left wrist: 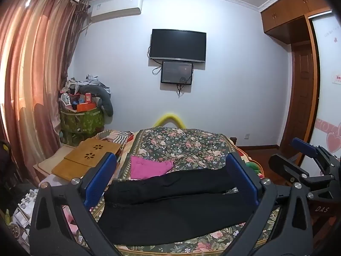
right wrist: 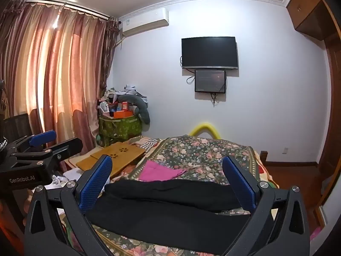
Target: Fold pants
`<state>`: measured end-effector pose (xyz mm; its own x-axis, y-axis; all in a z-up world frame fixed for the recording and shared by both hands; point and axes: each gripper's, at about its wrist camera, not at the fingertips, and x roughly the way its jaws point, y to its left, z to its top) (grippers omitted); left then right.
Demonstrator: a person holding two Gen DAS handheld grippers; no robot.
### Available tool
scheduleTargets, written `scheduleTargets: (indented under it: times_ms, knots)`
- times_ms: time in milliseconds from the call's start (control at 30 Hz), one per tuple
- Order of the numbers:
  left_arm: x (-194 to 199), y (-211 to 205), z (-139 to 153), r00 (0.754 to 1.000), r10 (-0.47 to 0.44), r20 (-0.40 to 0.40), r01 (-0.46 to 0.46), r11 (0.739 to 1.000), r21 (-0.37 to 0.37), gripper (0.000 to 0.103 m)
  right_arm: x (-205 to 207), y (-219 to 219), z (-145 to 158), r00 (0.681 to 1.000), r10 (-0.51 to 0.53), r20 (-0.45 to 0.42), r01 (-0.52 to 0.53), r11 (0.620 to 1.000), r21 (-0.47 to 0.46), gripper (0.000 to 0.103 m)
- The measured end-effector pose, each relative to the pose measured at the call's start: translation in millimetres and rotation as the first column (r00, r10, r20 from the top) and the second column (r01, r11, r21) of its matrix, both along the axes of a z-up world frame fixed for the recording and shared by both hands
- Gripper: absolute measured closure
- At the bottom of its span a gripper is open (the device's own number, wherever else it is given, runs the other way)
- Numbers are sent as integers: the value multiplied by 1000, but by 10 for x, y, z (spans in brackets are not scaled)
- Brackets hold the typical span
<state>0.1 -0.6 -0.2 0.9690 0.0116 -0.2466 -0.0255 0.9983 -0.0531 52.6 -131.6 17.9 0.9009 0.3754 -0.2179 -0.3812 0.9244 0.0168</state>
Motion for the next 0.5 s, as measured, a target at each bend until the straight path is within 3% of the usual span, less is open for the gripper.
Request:
scheduleTargets:
  times_ms: [100, 200, 500]
  knots:
    - [35, -161, -8, 1000, -2, -14, 3, 999, 45, 0, -77, 18, 17, 1000, 6, -3, -6, 1000, 7, 0]
    - [57, -36, -28, 1000, -4, -9, 4, 1000, -19, 0, -1, 29, -16, 1000, -5, -3, 5, 1000, -17, 0]
    - [34, 46, 0, 1000, -3, -9, 3, 1000, -29, 0, 42, -55, 7, 1000, -19, -15, 19, 1000, -6, 0]
